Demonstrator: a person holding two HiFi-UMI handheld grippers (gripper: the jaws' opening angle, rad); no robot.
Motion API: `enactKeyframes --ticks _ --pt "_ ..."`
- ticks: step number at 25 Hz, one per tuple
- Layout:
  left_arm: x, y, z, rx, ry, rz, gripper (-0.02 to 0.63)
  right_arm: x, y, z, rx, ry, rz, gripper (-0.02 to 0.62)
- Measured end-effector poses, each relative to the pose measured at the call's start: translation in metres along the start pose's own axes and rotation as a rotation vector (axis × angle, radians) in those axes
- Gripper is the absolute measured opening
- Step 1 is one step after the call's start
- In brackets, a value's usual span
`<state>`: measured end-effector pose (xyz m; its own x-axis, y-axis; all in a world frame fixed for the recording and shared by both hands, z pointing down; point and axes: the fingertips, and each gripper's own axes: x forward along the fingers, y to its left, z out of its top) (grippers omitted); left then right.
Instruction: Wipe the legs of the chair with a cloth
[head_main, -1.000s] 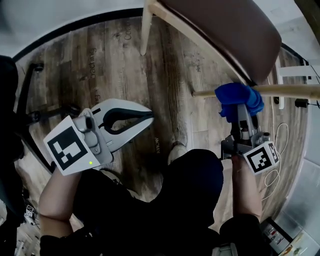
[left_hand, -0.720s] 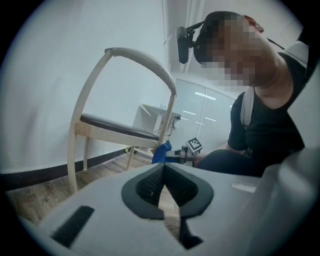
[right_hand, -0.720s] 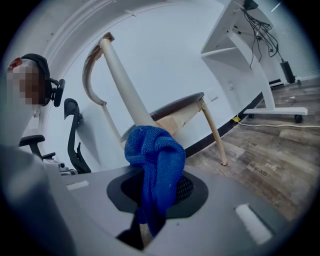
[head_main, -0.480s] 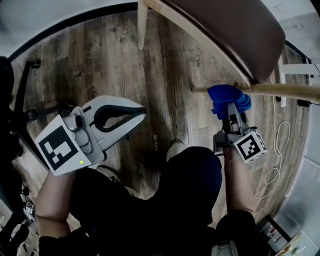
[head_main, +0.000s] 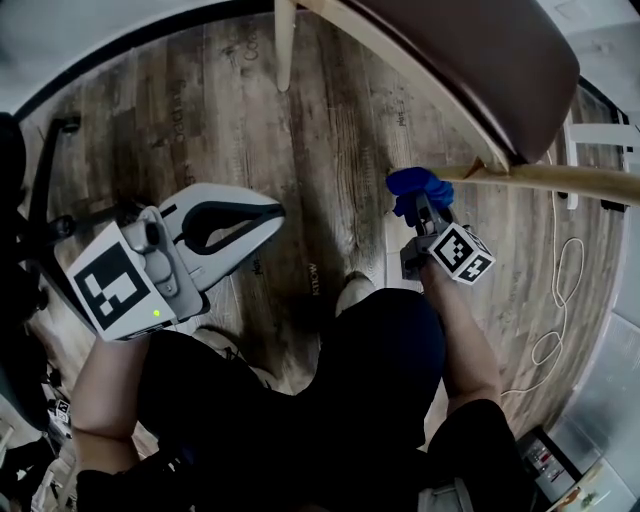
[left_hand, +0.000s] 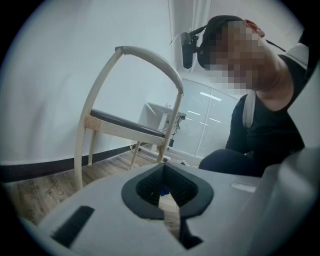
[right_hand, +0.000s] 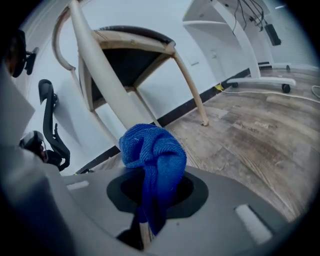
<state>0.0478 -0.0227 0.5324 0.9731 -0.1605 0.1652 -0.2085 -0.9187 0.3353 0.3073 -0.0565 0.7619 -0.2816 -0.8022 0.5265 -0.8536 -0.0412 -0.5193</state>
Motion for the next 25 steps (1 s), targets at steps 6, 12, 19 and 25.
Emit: enactKeyframes --ticks 6,12,19,25 --pt "-0.003 -0.001 -0.003 -0.002 0.003 0.013 0.002 0.037 -0.041 -0.051 0.018 0.105 -0.070 0.078" --pt "-0.006 0.003 -0.007 -0.012 0.014 0.025 0.002 0.064 -0.079 -0.088 0.058 0.218 -0.162 0.078" --pt "-0.006 -0.001 -0.004 -0.007 0.006 0.006 0.002 0.072 -0.088 -0.100 0.103 0.245 -0.176 0.078" --pt "-0.007 0.000 -0.004 -0.009 -0.001 0.014 0.002 0.065 -0.082 -0.096 0.096 0.259 -0.183 0.077"
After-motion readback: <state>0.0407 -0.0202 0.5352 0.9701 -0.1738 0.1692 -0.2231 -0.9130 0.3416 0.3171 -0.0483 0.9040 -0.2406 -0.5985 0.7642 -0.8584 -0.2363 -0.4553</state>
